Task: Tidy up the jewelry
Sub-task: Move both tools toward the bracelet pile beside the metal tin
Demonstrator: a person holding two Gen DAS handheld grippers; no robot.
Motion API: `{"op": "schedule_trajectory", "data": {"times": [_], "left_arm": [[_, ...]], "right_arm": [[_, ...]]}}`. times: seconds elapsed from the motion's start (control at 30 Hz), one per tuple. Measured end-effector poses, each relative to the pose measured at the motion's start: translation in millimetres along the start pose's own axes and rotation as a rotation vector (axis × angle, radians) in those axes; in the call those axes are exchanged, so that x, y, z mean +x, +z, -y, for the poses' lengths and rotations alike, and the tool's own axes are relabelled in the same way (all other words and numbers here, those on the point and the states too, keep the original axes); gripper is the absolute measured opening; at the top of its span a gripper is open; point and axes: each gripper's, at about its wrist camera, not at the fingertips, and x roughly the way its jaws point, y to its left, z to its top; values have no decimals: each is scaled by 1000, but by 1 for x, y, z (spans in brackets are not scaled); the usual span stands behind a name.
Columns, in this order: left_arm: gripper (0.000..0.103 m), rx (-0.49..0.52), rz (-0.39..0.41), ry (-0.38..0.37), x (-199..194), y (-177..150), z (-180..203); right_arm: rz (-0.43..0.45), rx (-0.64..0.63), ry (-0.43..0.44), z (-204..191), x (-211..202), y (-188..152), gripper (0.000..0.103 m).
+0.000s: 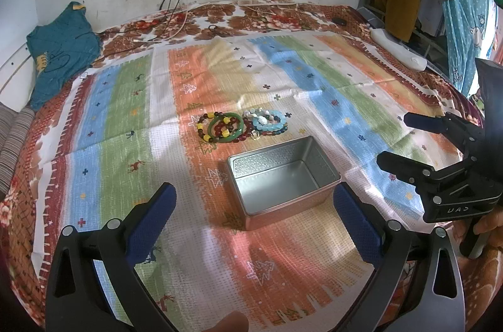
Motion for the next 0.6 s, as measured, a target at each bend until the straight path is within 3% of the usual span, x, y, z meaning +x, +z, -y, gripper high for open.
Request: {"op": "schedule_trajectory", "data": {"times": [0.6], "left_arm": [[97, -48, -15, -3, 3, 3, -9]], "right_arm": [[-15, 13, -22, 5, 4, 0, 99]]}}
